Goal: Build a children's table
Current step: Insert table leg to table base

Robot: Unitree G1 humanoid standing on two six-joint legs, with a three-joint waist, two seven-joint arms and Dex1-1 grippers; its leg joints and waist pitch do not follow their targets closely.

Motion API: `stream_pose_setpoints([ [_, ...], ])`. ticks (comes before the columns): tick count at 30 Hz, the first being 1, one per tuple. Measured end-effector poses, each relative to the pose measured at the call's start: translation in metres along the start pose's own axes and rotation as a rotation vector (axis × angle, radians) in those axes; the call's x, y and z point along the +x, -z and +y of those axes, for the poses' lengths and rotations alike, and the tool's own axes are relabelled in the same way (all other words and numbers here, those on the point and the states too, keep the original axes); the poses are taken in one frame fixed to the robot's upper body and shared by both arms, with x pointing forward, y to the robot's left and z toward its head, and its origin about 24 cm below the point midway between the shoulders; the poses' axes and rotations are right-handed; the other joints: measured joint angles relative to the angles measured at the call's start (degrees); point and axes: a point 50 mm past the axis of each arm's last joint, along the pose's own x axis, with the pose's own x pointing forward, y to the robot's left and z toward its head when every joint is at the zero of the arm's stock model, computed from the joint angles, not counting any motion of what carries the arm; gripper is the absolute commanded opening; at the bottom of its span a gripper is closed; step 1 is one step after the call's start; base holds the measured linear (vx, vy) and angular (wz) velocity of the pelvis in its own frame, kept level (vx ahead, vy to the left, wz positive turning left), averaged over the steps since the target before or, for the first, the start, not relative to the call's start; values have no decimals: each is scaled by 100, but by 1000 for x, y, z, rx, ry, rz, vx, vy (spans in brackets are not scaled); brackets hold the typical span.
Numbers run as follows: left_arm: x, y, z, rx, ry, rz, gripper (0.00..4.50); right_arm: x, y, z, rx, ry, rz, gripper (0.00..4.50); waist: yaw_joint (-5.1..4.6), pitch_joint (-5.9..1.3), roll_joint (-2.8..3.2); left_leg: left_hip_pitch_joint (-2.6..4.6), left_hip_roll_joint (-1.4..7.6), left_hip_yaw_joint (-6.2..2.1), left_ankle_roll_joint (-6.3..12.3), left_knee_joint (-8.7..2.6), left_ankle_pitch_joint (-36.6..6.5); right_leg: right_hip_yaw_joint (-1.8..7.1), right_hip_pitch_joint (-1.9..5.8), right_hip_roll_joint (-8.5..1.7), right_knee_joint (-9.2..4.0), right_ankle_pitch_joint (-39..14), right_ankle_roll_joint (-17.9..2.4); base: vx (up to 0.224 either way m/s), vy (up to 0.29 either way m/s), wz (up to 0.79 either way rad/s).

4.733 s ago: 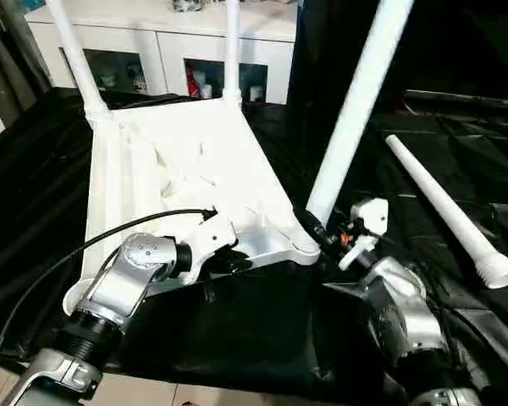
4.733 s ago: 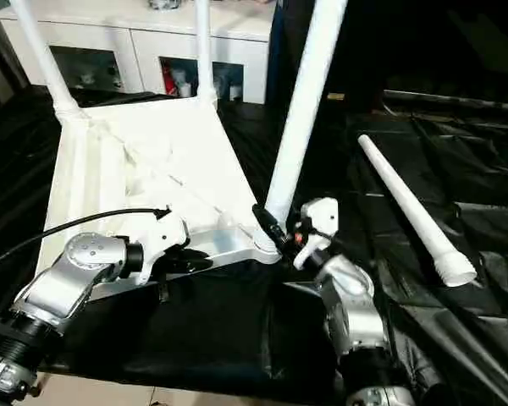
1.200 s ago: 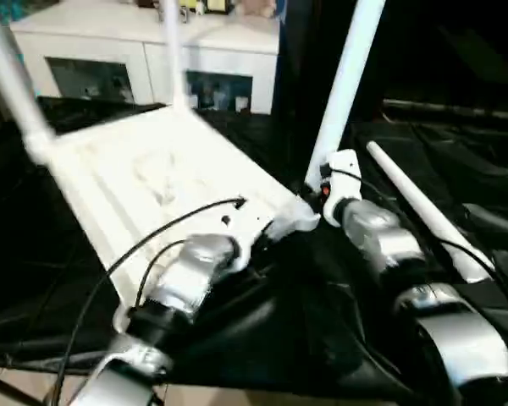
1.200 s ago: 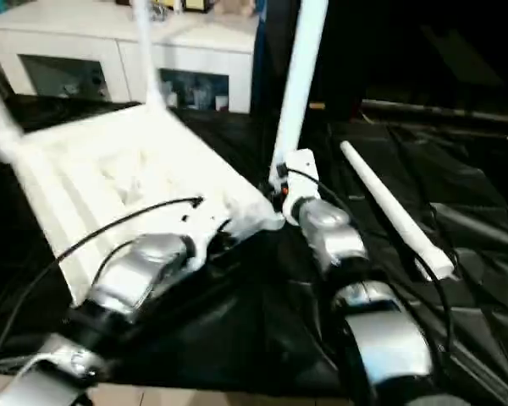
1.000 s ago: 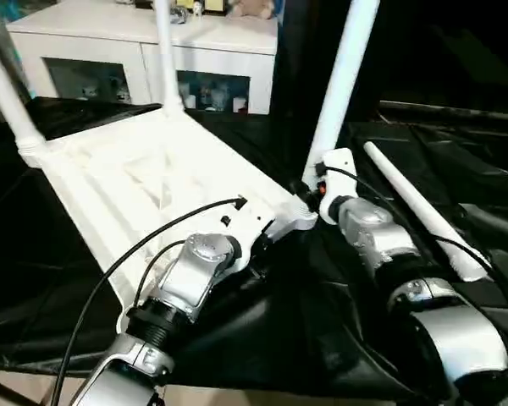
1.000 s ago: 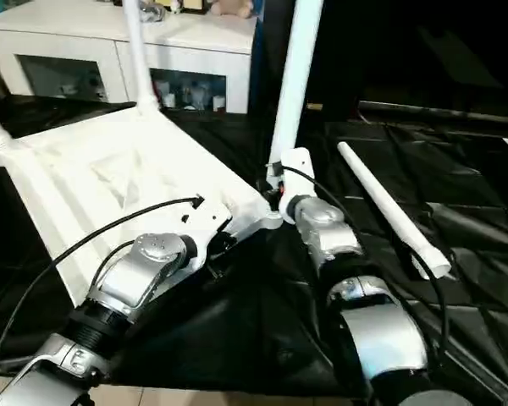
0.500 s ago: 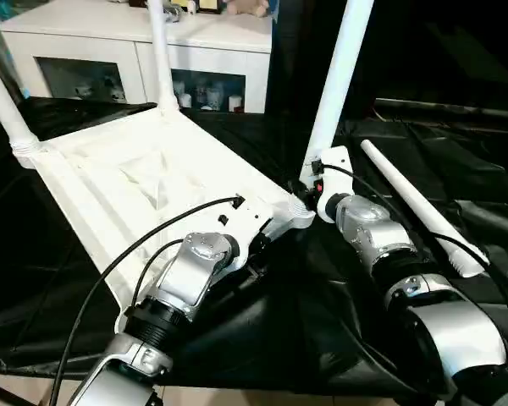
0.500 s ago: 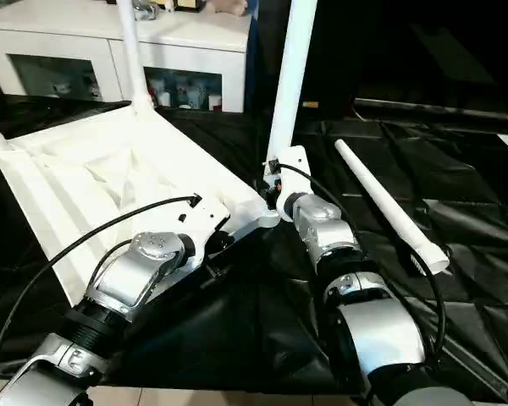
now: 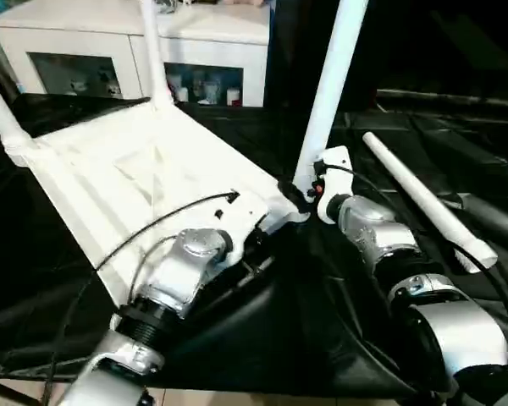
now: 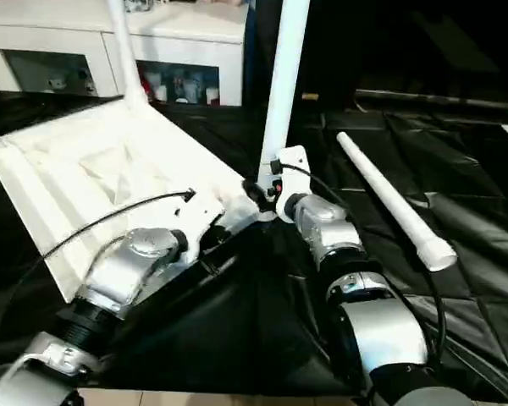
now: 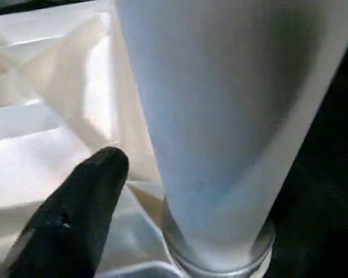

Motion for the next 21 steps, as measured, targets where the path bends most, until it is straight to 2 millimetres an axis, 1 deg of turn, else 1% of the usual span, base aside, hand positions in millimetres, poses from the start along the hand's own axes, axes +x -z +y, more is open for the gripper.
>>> stream_pose_setpoints([
  [2,-4,0,4,23,18,-9,0,-5,-1,-1,-47,-52,-11,435,45,5,7,-23,14,1,32,-8,20,-15,-32,5,7,0,1,0,0,0],
  [5,-10,1,10,66,57,-24,0,-15,-1,-4,-123,-135,-17,435,99,11,18,-67,34,-2,35,-10,21,-34,-68,18,10,0,2,0,0,0],
  [6,-13,2,12,79,73,-26,0,-21,-2,-7,-155,-161,-17,435,119,14,22,-78,38,-2,35,-8,21,-38,-75,20,10,0,2,0,0,0],
  [8,-19,5,14,98,122,-39,0,-33,-1,-11,-212,-243,-2,435,166,26,42,-84,40,-1,35,-4,21,-38,-77,20,9,0,2,0,0,0],
  [13,-32,15,17,147,226,-54,0,-52,3,-13,-276,-370,35,435,217,53,83,-83,43,5,34,16,21,-36,-75,16,19,0,1,0,0,0],
  [20,-38,19,18,163,286,-55,0,-55,5,-12,-262,-402,73,435,279,58,90,-86,51,27,33,42,22,-33,-74,8,36,1,0,0,0,0],
  [21,-38,19,18,164,290,-55,0,-55,6,-12,-256,-398,76,420,291,58,90,-86,51,31,33,43,22,-32,-74,7,37,1,0,0,0,0],
])
